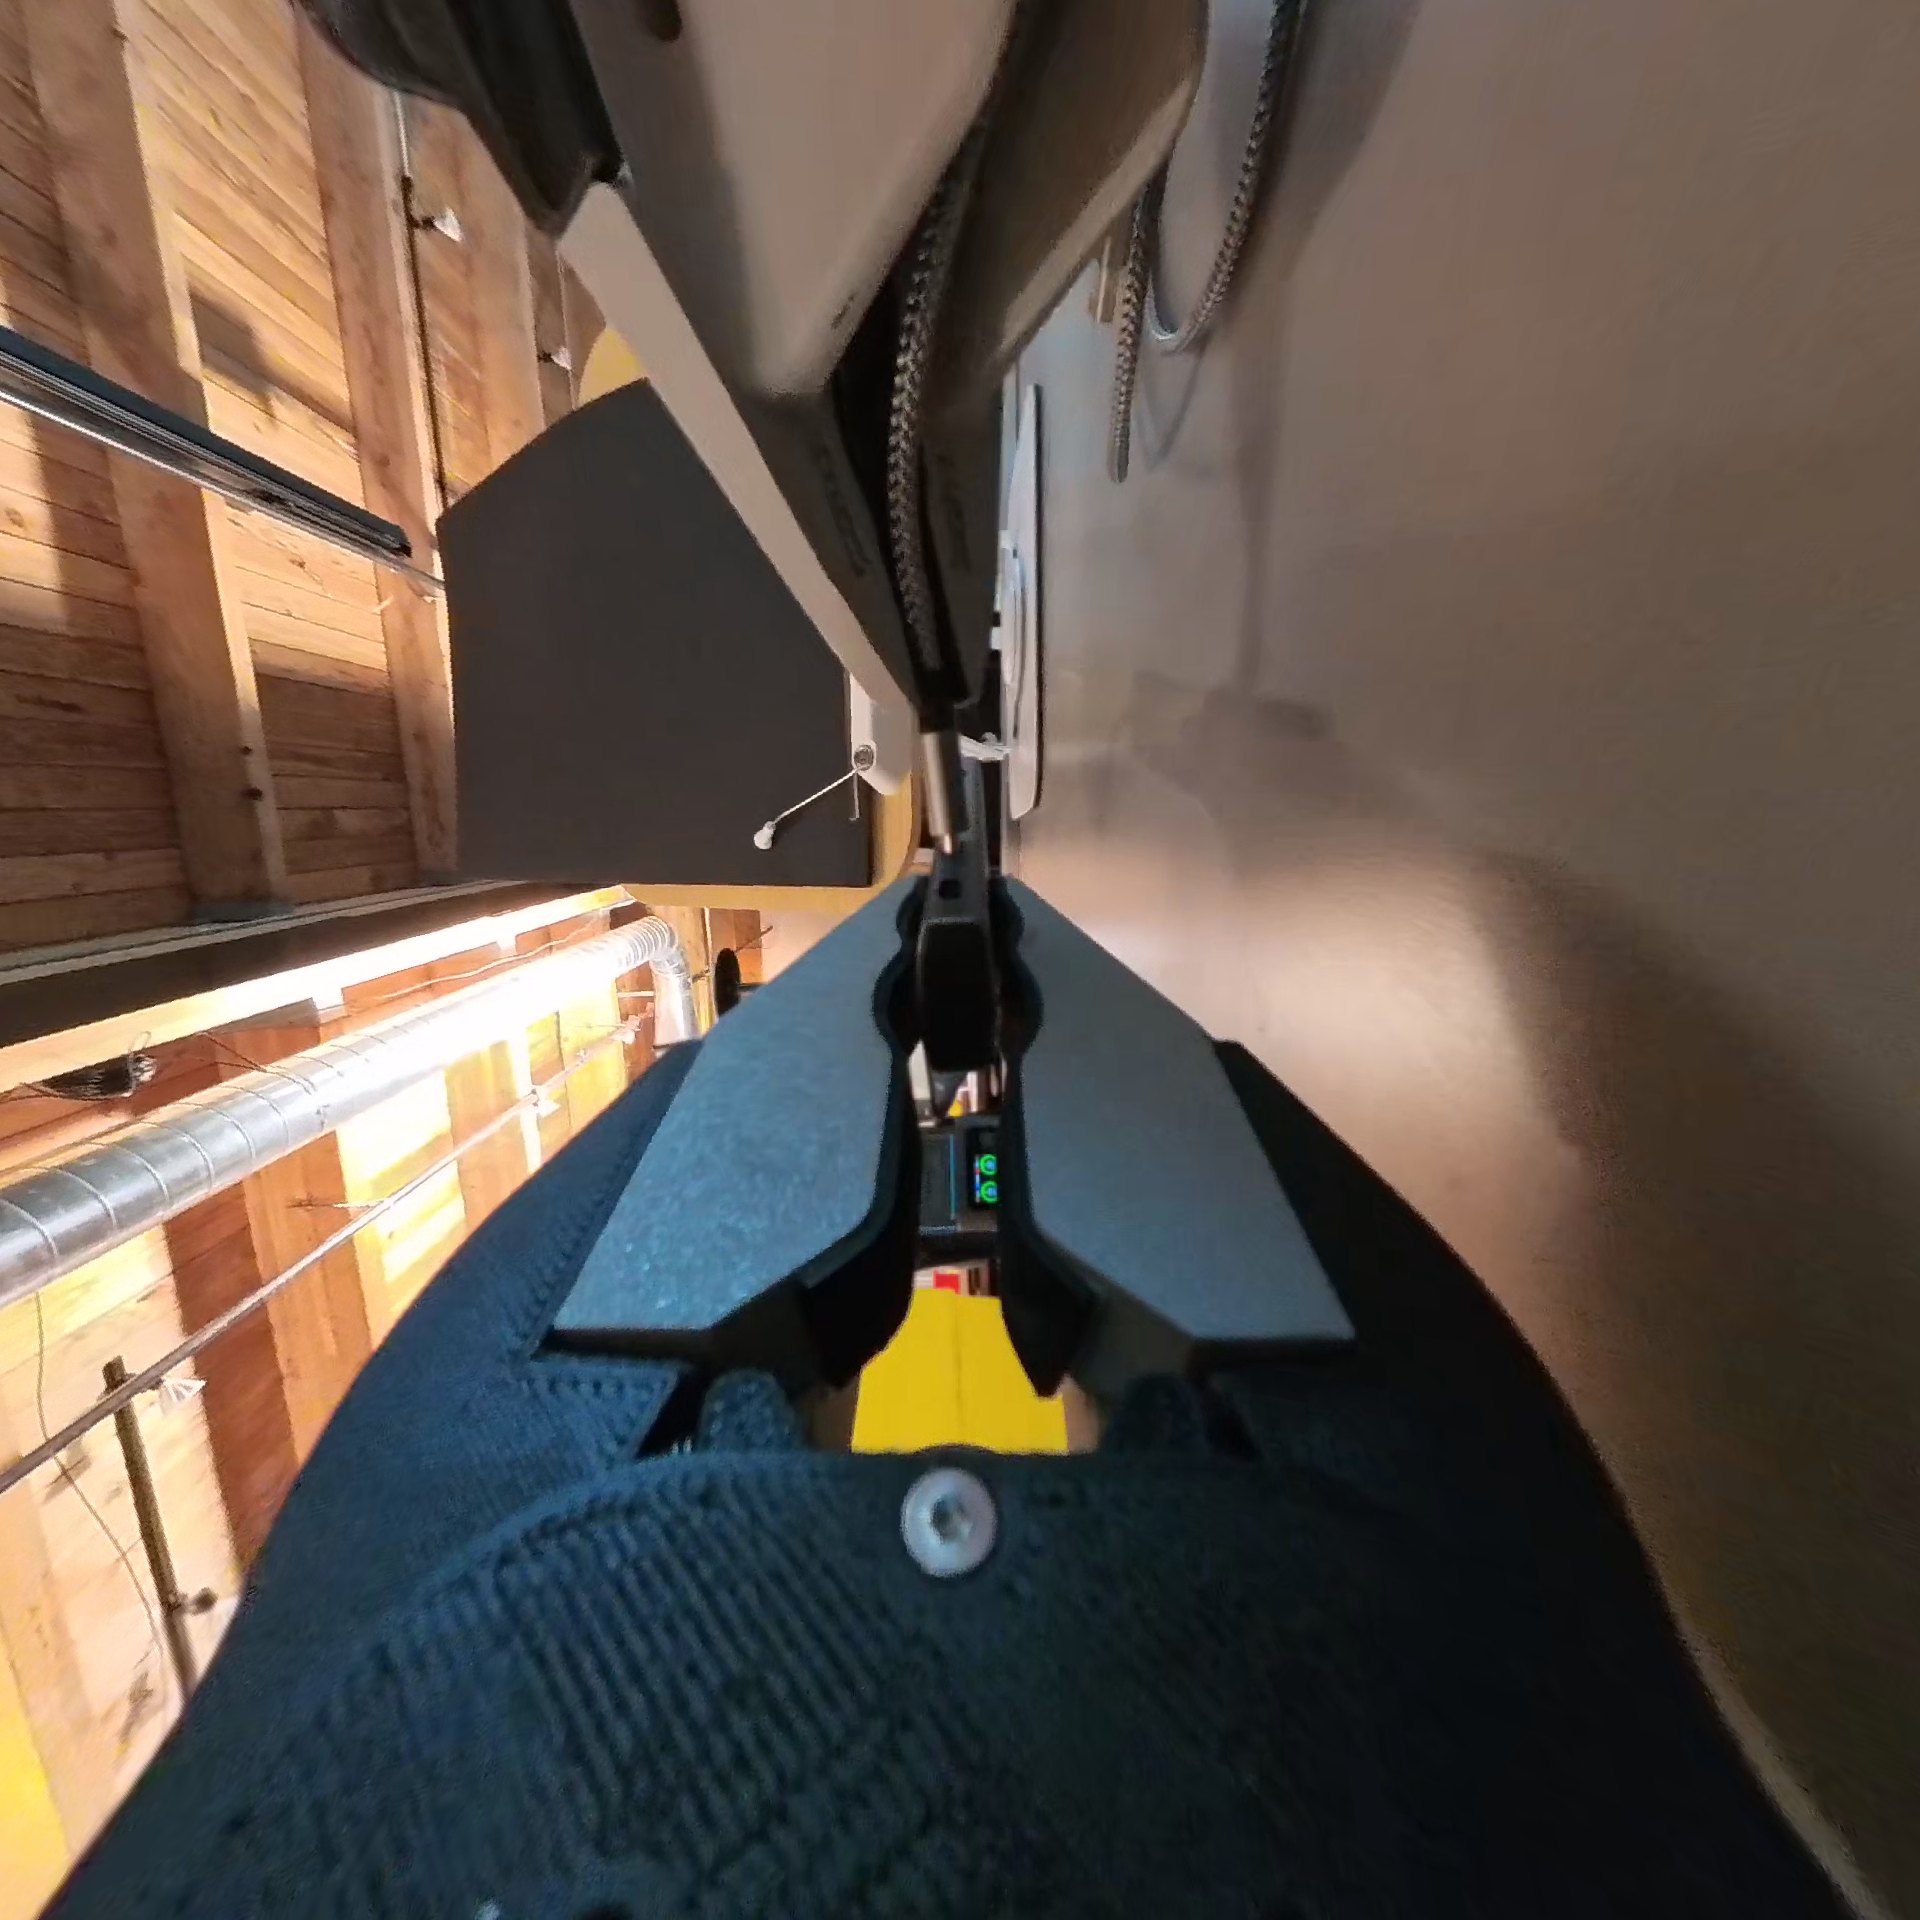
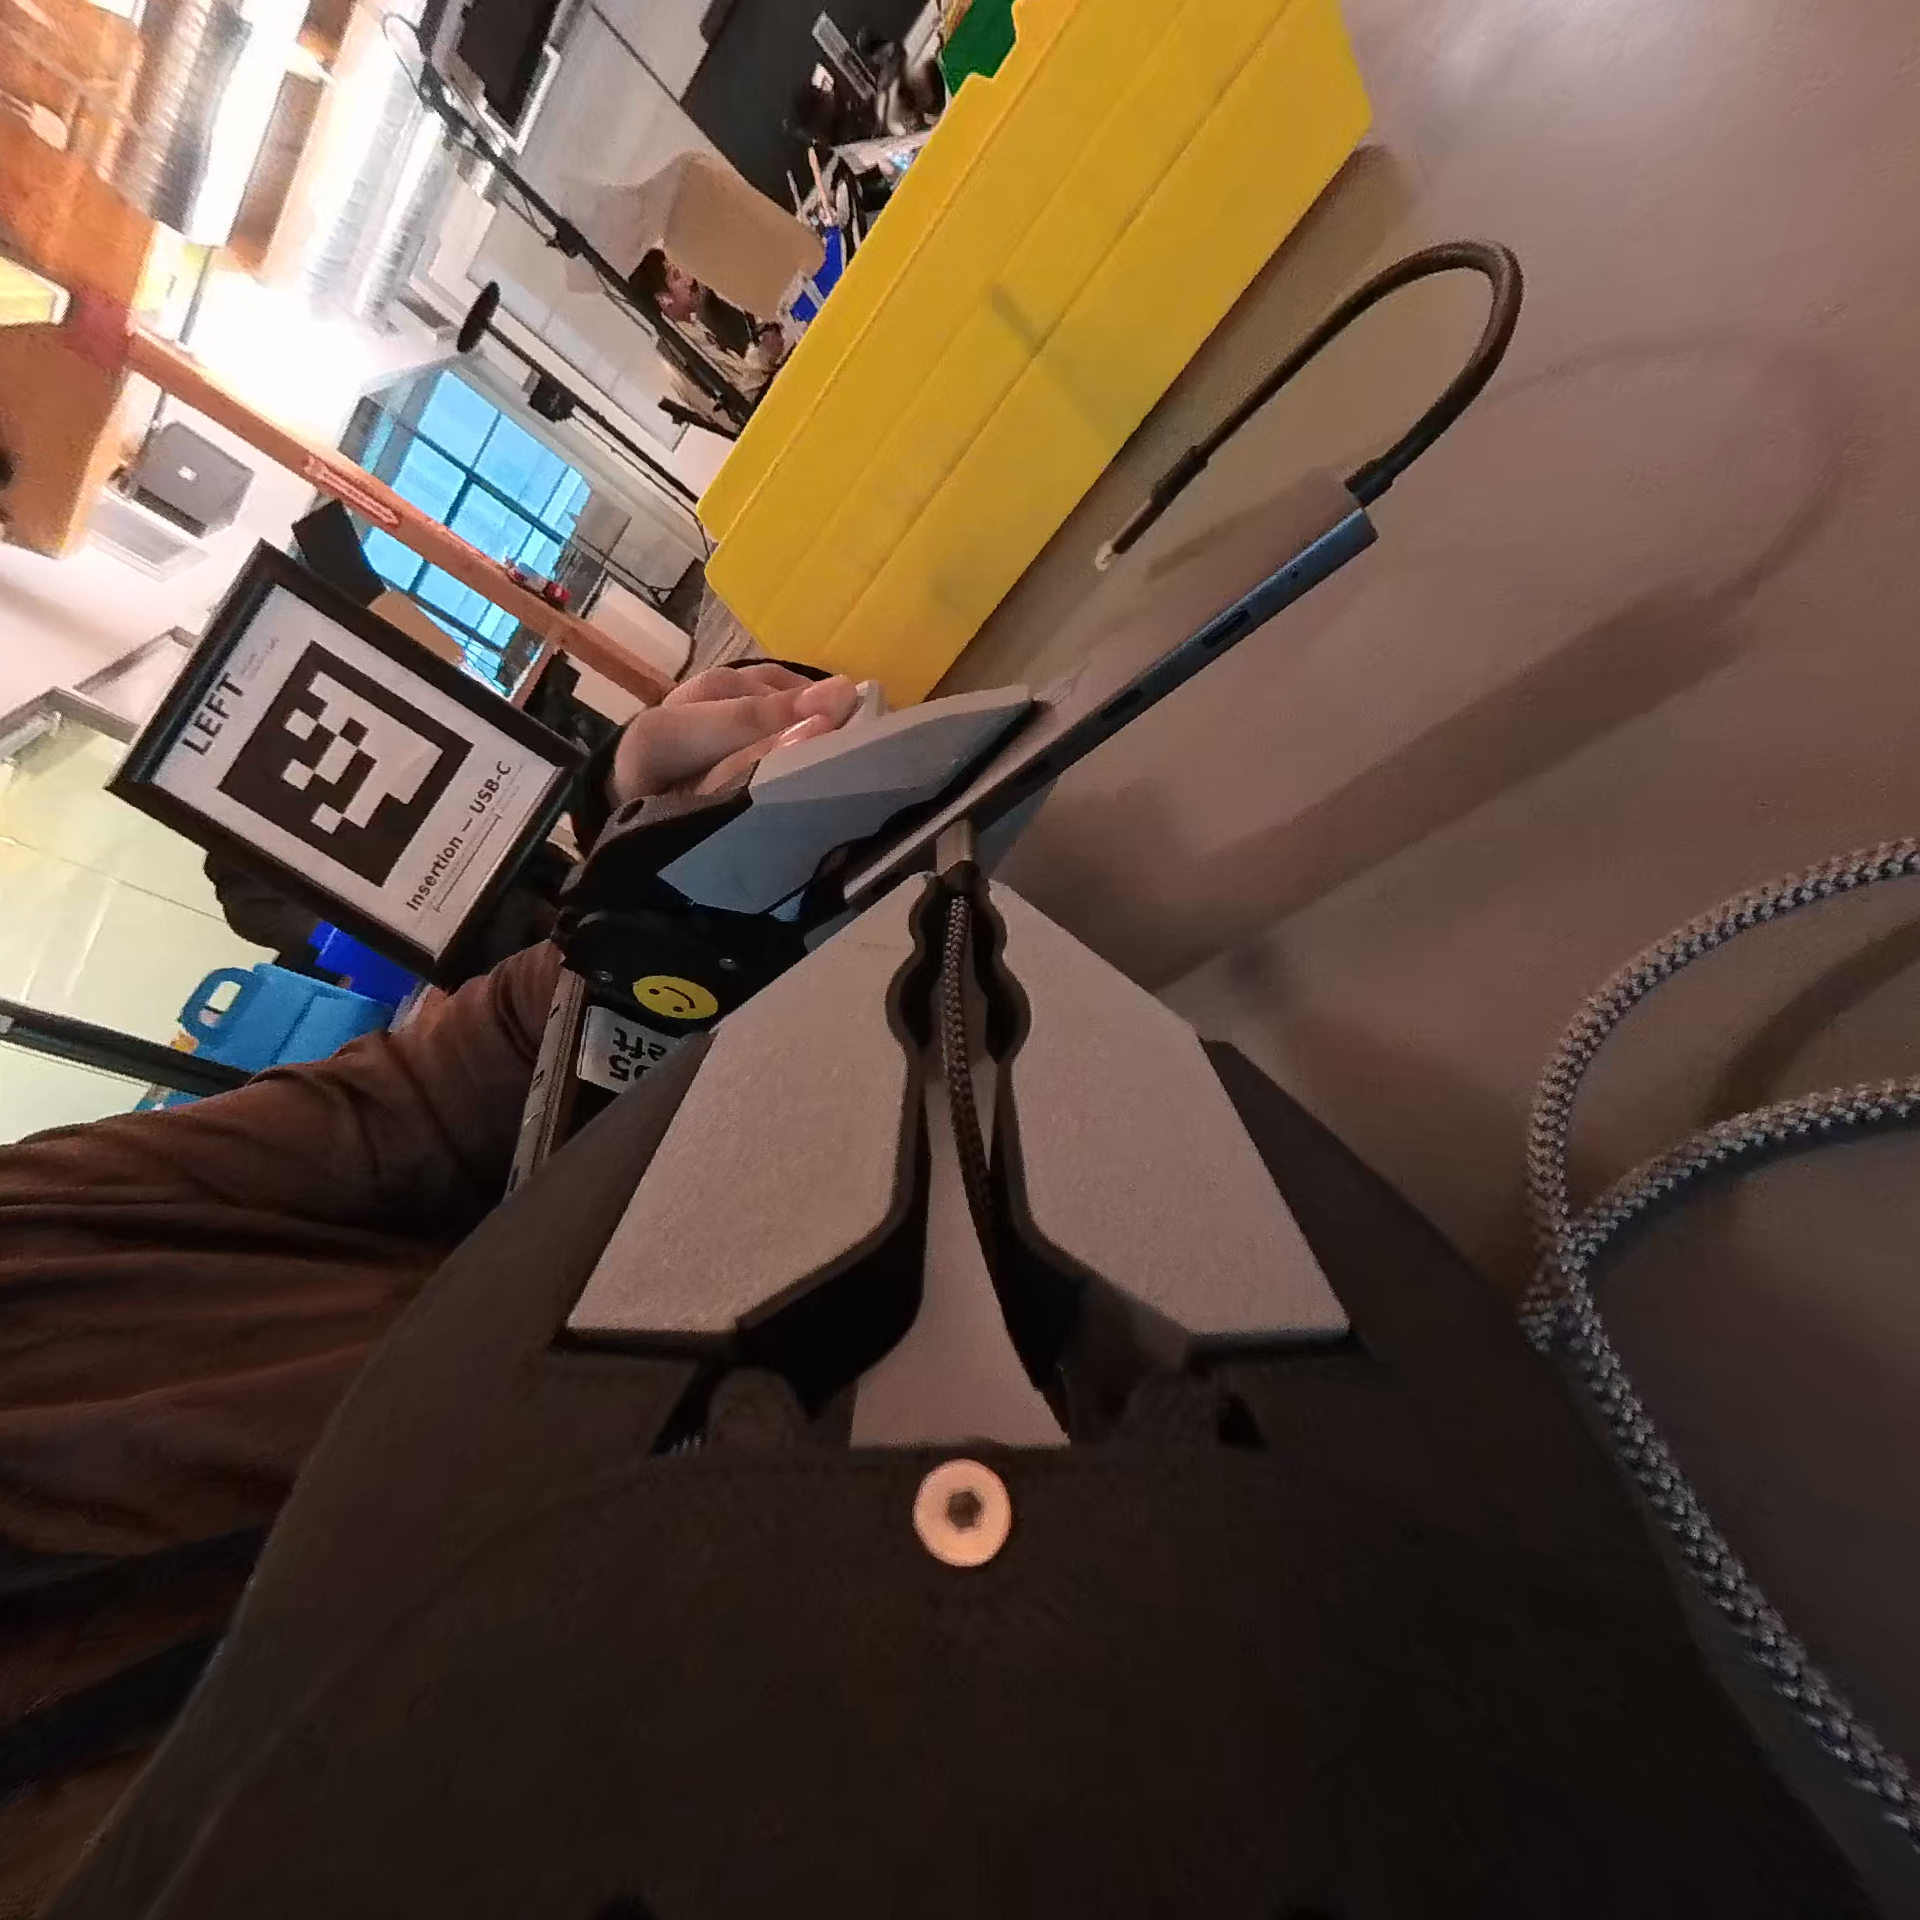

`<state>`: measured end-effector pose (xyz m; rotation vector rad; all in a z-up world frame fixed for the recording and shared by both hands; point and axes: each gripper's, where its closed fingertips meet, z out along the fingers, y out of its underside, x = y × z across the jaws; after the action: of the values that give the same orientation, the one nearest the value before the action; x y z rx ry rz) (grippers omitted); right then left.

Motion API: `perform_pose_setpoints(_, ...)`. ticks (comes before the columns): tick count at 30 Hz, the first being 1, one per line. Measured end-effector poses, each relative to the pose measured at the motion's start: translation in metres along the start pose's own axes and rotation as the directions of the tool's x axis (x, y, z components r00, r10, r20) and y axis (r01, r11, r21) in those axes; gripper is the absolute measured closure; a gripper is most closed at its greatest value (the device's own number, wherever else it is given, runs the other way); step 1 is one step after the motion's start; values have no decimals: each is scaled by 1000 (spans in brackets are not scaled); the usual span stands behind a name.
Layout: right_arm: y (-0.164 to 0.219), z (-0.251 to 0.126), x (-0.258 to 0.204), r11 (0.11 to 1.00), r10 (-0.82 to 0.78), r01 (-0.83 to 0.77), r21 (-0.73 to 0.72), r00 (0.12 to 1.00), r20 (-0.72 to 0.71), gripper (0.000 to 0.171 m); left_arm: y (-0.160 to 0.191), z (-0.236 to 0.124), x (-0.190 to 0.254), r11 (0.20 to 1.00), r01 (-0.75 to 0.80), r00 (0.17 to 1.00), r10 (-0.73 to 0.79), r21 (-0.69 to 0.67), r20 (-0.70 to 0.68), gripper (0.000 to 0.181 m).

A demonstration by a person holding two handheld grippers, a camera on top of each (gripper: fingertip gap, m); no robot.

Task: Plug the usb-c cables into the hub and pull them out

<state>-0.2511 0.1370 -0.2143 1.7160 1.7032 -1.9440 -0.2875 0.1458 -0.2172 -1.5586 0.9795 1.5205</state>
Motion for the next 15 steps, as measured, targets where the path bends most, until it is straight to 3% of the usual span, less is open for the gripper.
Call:
perform_pose_setpoints(8, 1, 7, 1, 999, -41, 42, 9, 997, -62, 170, 5, 3, 2, 999, 2, 1000, -2, -38, -11, 175)
perform_pose_setpoints(15, -15, 6, -4, 992, -35, 38, 122, 999, -25, 170, 11, 7, -8, 995, 88, 996, -87, -51, 13, 175)
